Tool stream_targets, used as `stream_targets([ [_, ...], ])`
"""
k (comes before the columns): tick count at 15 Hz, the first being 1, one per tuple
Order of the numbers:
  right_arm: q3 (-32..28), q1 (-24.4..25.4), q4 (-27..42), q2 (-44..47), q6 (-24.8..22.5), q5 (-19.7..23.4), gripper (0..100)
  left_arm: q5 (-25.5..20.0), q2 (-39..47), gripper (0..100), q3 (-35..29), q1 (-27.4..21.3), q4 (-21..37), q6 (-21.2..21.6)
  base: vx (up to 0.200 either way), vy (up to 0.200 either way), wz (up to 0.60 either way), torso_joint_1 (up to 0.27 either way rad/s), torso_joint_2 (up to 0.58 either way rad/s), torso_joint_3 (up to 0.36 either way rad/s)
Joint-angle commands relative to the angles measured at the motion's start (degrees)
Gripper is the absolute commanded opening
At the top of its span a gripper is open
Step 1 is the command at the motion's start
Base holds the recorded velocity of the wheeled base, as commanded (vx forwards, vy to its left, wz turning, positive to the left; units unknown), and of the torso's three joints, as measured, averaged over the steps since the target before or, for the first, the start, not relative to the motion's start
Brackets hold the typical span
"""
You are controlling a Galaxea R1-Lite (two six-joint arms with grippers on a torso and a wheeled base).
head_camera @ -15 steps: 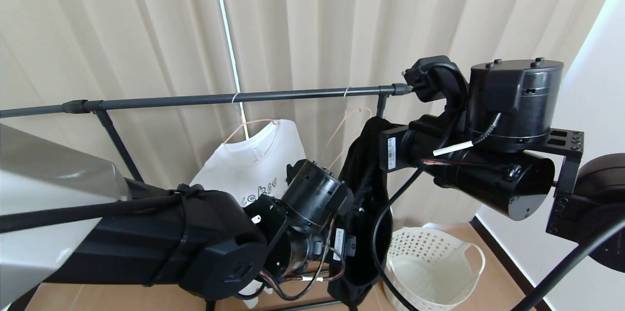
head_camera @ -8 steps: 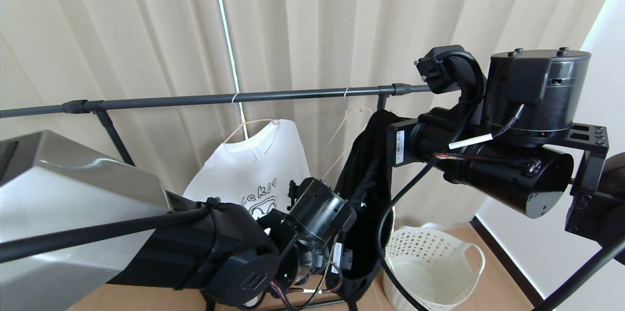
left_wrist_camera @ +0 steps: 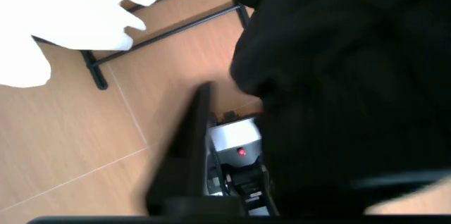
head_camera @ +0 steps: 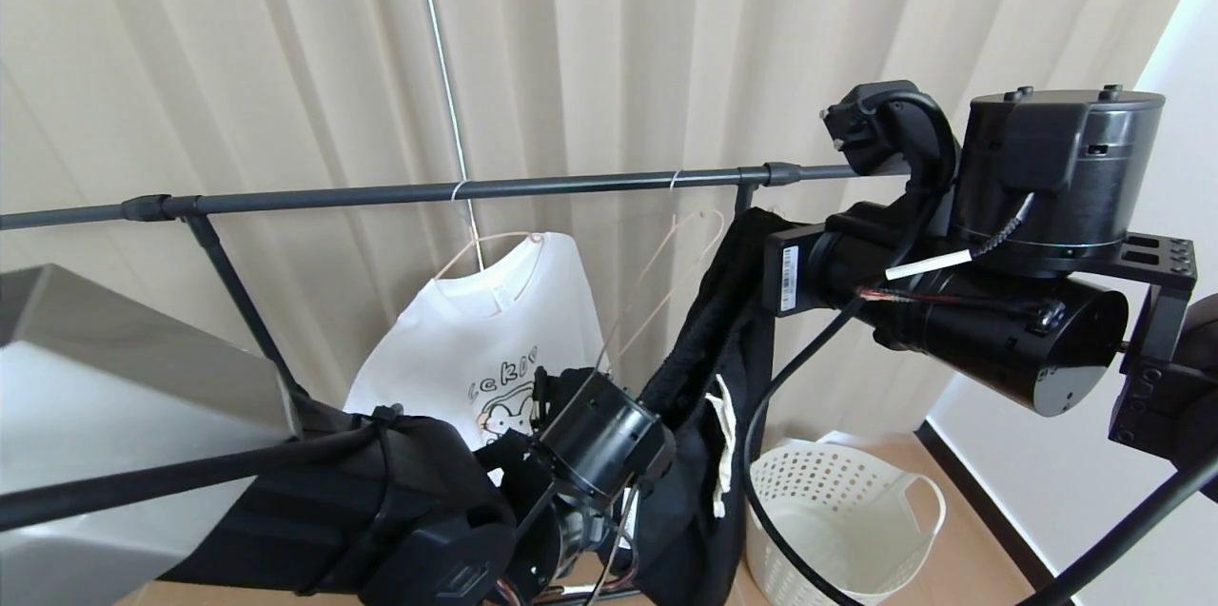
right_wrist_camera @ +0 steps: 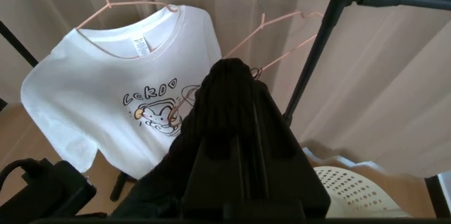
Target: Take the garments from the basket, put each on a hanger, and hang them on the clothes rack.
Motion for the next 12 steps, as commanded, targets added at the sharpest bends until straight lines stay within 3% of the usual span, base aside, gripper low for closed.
stream_targets([
  [1, 0.29, -0.43, 0.12, 0.03, 0.02, -0.06, 0, 2.18, -4.78, 0, 1.83, 0.34, 0.09, -0.01, 0.000, 0.000, 0.00, 0.000, 0.00, 0.000],
  [4, 1.08, -0.34, 0.03, 0.12, -0.16, -0.06, 0, 2.45, -10.84, 0, 2.71, 2.27, 0.26, 0.79, 0.000, 0.000, 0.00, 0.000, 0.00, 0.000],
  [7, 2.05, -0.34, 0.39, 0.30, -0.24, -0.06, 0, 2.53, -17.88, 0, 1.74, 6.93, 0.26, 7.73, 0.000, 0.000, 0.00, 0.000, 0.00, 0.000],
  [12, 4.25, -0.52, -0.05, -0.06, -4.29, -0.06, 0, 3.06, -22.45, 0, 0.34, 10.71, 0.70, 10.63, 0.000, 0.000, 0.00, 0.000, 0.00, 0.000],
])
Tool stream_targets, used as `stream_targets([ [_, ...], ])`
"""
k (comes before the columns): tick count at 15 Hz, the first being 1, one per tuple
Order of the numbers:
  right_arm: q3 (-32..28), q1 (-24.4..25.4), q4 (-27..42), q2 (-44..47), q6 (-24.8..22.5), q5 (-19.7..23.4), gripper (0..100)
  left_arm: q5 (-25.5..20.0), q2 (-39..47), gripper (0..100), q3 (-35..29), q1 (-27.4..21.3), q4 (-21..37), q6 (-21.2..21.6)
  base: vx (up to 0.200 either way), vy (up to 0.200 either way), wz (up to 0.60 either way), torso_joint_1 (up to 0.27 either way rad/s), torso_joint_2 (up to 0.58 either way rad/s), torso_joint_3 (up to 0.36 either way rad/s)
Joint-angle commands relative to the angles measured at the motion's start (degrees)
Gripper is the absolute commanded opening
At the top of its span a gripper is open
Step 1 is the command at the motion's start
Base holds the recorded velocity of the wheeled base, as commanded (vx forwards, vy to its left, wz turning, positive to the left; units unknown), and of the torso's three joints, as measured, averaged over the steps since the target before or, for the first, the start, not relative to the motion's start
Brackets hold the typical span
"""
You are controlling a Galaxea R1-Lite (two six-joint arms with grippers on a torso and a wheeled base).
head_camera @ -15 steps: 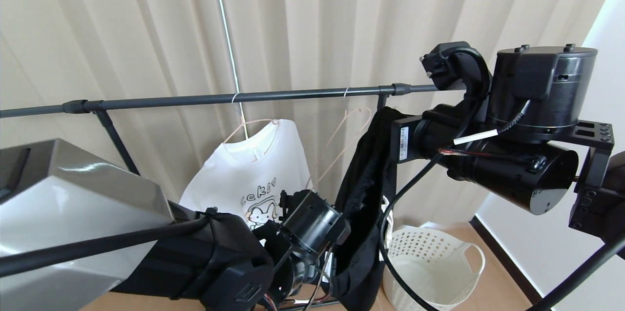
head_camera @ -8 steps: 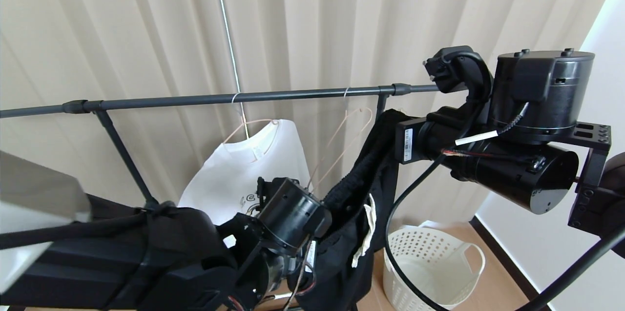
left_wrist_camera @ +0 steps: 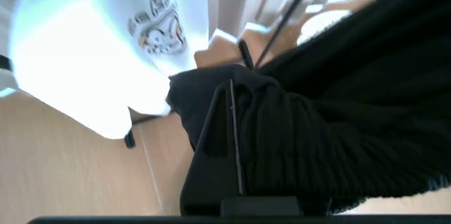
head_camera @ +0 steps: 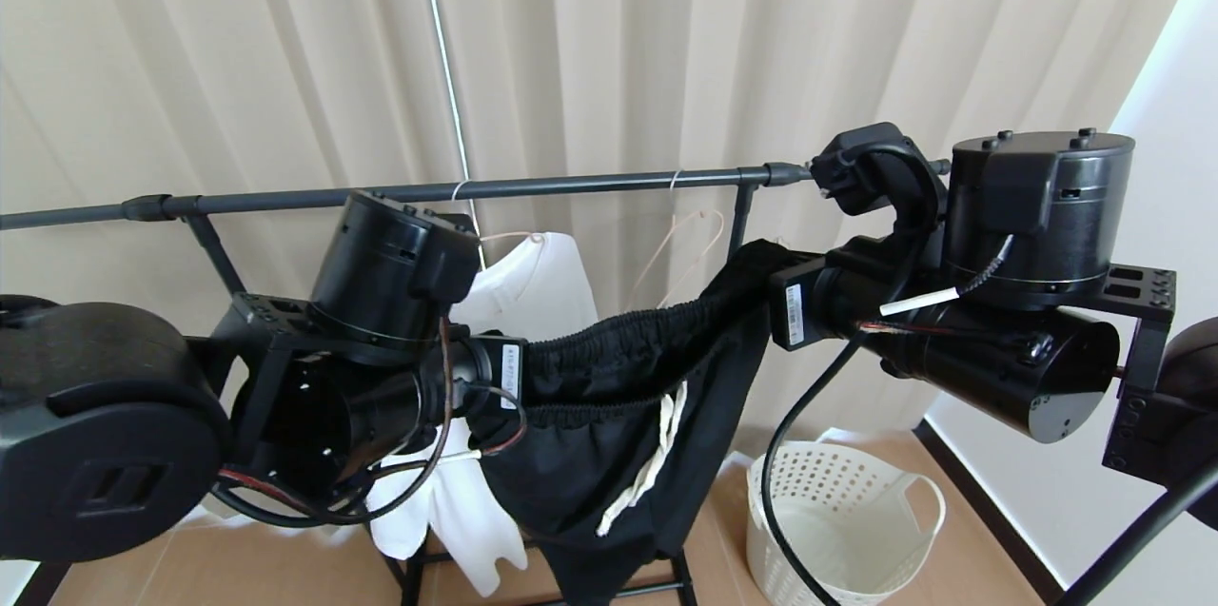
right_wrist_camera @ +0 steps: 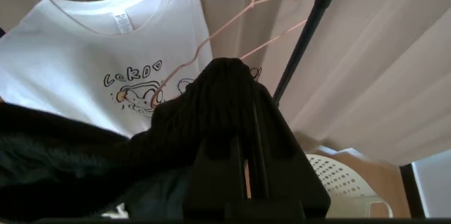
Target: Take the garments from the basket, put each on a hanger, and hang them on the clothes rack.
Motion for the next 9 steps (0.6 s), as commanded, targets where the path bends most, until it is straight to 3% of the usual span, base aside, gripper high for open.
stream_targets([
  [1, 0.89, -0.98, 0.00, -0.20, -1.17, -0.01, 0, 0.48, -3.16, 0, 0.14, 1.41, 0.57, 0.10, 0.000, 0.000, 0.00, 0.000, 0.00, 0.000],
  [7, 1.24, -7.75, -0.09, -0.91, -5.39, 0.25, 0, 0.65, -6.76, 0, 2.52, 5.10, 3.30, 0.36, 0.000, 0.000, 0.00, 0.000, 0.00, 0.000],
  [9, 1.24, -7.75, -0.09, -0.91, -5.39, 0.25, 0, 0.65, -6.76, 0, 2.52, 5.10, 3.30, 0.36, 0.000, 0.000, 0.00, 0.000, 0.00, 0.000],
])
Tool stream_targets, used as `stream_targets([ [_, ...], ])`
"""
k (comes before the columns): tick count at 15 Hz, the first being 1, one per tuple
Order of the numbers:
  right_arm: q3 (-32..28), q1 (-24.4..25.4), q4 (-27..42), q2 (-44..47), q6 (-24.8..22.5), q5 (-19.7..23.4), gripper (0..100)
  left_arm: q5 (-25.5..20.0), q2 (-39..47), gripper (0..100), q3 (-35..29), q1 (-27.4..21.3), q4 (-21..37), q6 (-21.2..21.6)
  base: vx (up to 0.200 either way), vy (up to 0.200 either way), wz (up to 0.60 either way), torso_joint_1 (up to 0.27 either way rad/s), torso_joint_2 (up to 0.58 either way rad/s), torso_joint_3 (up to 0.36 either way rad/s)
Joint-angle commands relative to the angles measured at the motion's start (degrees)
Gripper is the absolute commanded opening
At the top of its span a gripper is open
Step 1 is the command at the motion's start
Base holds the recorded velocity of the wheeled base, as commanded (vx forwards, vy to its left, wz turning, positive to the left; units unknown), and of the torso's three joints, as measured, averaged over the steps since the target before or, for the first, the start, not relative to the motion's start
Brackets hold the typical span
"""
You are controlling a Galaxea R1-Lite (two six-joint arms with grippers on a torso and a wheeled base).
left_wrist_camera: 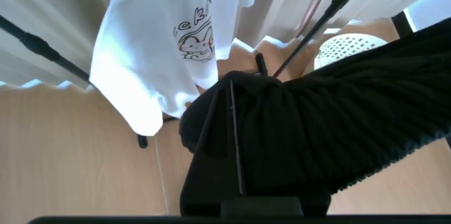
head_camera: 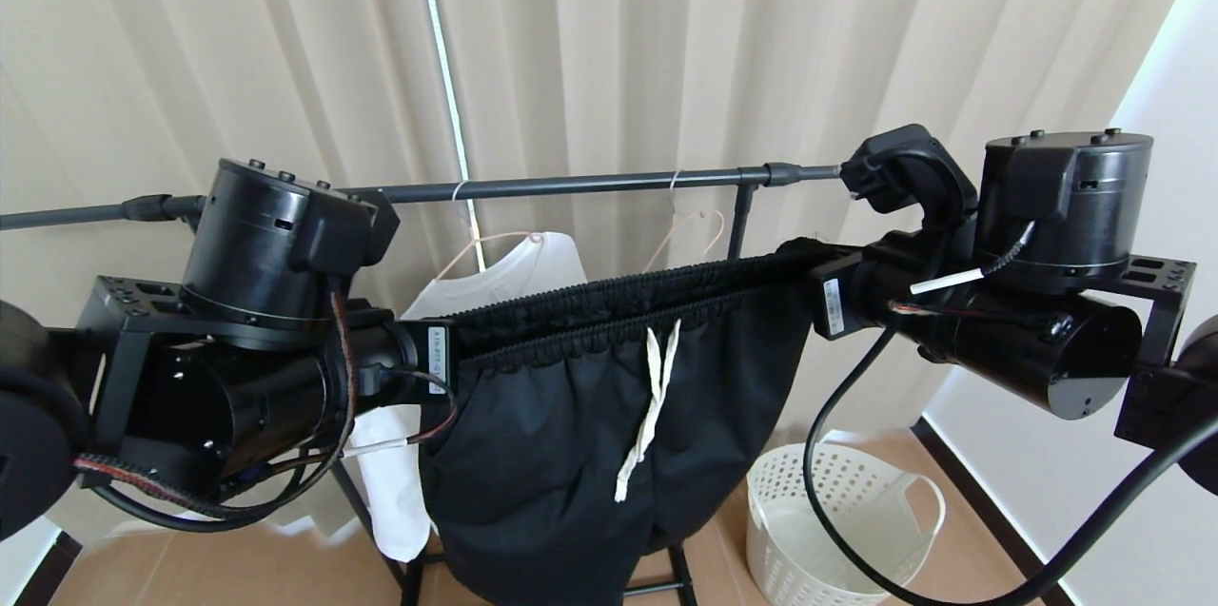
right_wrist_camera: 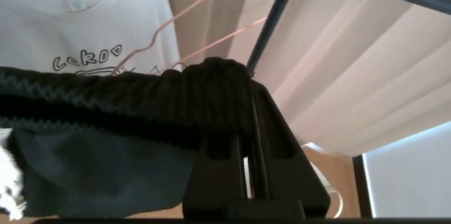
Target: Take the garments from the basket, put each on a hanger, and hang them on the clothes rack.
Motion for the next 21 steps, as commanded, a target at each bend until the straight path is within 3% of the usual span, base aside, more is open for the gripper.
stream_targets([
  [1, -0.47, -3.32, -0.01, -0.02, -0.61, 0.19, 0, 0.03, -1.32, 0, 1.03, 0.41, 0.06, -0.03, 0.000, 0.000, 0.00, 0.000, 0.00, 0.000],
  [4, -1.09, -6.66, -0.01, 0.42, -1.40, 0.28, 0, -0.06, -1.32, 0, 1.65, 0.41, -0.12, -0.03, 0.000, 0.000, 0.00, 0.000, 0.00, 0.000],
  [8, -1.00, -7.02, -0.01, -0.02, -2.19, 0.28, 0, -0.41, -0.80, 0, 0.59, -0.12, -0.73, 1.38, 0.000, 0.000, 0.00, 0.000, 0.00, 0.000],
  [13, 3.31, -5.17, 0.34, -5.82, -6.23, 0.45, 0, -0.85, 9.31, 0, -12.51, -0.21, -4.43, 3.22, 0.000, 0.000, 0.00, 0.000, 0.00, 0.000],
  [15, 3.84, -4.82, 0.26, -6.34, -6.85, 0.72, 0, -0.85, 9.84, 0, -13.30, -0.30, -4.34, 3.31, 0.000, 0.000, 0.00, 0.000, 0.00, 0.000],
  [16, 7.53, -2.45, 0.87, -11.35, -10.71, 4.14, 0, -2.35, 14.41, 0, -20.85, -0.91, -4.43, 4.72, 0.000, 0.000, 0.00, 0.000, 0.00, 0.000],
  [21, 11.31, 3.79, 0.87, -13.37, -12.56, 4.23, 0, -4.72, 20.03, 0, -30.87, 0.14, -4.60, 4.98, 0.000, 0.000, 0.00, 0.000, 0.00, 0.000],
])
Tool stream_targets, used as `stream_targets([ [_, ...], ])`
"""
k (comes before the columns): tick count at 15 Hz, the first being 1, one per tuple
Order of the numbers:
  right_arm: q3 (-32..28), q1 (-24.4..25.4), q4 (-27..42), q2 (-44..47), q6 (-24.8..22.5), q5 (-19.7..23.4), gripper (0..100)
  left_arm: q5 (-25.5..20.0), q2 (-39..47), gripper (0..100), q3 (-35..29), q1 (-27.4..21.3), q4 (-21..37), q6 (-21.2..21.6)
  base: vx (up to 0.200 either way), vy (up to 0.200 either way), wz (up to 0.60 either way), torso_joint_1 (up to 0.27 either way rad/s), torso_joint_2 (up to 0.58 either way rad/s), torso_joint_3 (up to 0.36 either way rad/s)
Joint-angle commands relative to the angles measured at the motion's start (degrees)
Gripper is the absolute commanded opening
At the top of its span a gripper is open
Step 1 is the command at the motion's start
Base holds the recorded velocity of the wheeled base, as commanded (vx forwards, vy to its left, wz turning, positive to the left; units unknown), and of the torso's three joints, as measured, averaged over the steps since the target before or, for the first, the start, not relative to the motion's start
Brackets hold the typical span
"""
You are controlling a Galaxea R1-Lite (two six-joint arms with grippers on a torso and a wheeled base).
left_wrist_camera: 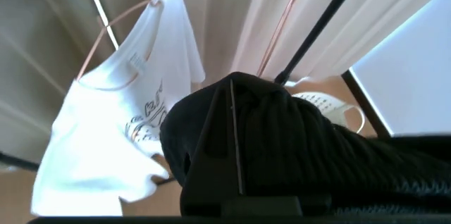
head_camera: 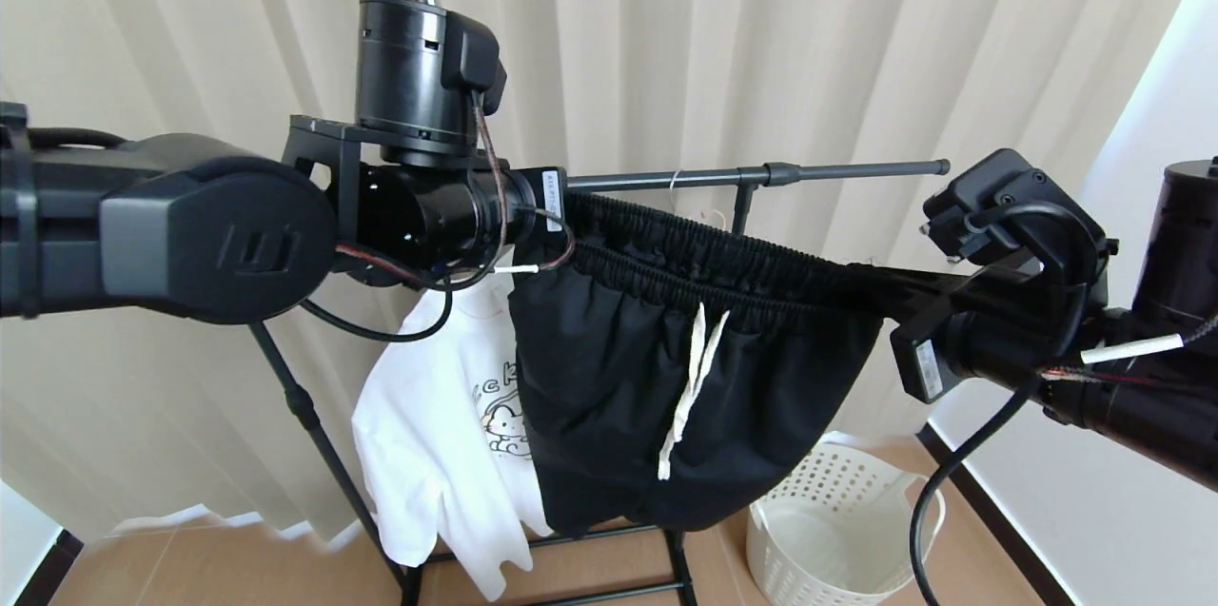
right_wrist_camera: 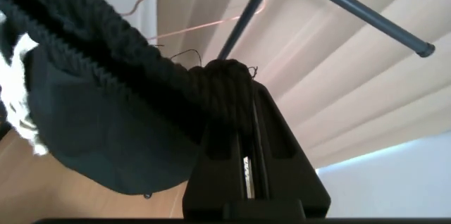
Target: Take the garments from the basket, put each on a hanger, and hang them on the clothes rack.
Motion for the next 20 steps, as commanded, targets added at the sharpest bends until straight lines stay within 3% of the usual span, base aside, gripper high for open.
stream_targets([
  [1, 2.24, 4.53, -0.01, -1.82, -0.08, 0.12, 0, -1.09, 4.08, 0, -3.92, 0.13, -0.28, -0.06, 0.000, 0.000, 0.00, 0.000, 0.00, 0.000],
  [6, 5.67, 12.70, -0.09, -1.99, -0.34, 0.04, 0, -4.87, 6.89, 0, -9.55, 2.86, -0.54, -0.50, 0.000, 0.000, 0.00, 0.000, 0.00, 0.000],
  [9, 9.28, 16.22, -0.71, -2.08, -5.09, 0.30, 0, -7.77, 8.48, 0, -12.10, 3.73, -2.48, -1.82, 0.000, 0.000, 0.00, 0.000, 0.00, 0.000],
  [12, 9.72, 22.46, -1.06, -0.50, -5.00, 0.92, 0, -9.27, 10.67, 0, -14.91, 4.61, -2.83, -2.61, 0.000, 0.000, 0.00, 0.000, 0.00, 0.000],
  [15, 7.69, 27.47, -1.15, 1.96, 0.71, 1.00, 0, -9.79, 13.05, 0, -17.99, 4.96, -2.83, -2.61, 0.000, 0.000, 0.00, 0.000, 0.00, 0.000],
  [18, 3.74, 29.14, -1.15, 4.42, 8.54, 0.92, 0, -10.59, 14.63, 0, -19.74, 4.96, -2.83, -2.61, 0.000, 0.000, 0.00, 0.000, 0.00, 0.000],
  [20, 2.51, 29.14, -1.15, 4.77, 10.73, 0.92, 0, -10.59, 14.98, 0, -19.92, 4.96, -2.83, -2.61, 0.000, 0.000, 0.00, 0.000, 0.00, 0.000],
])
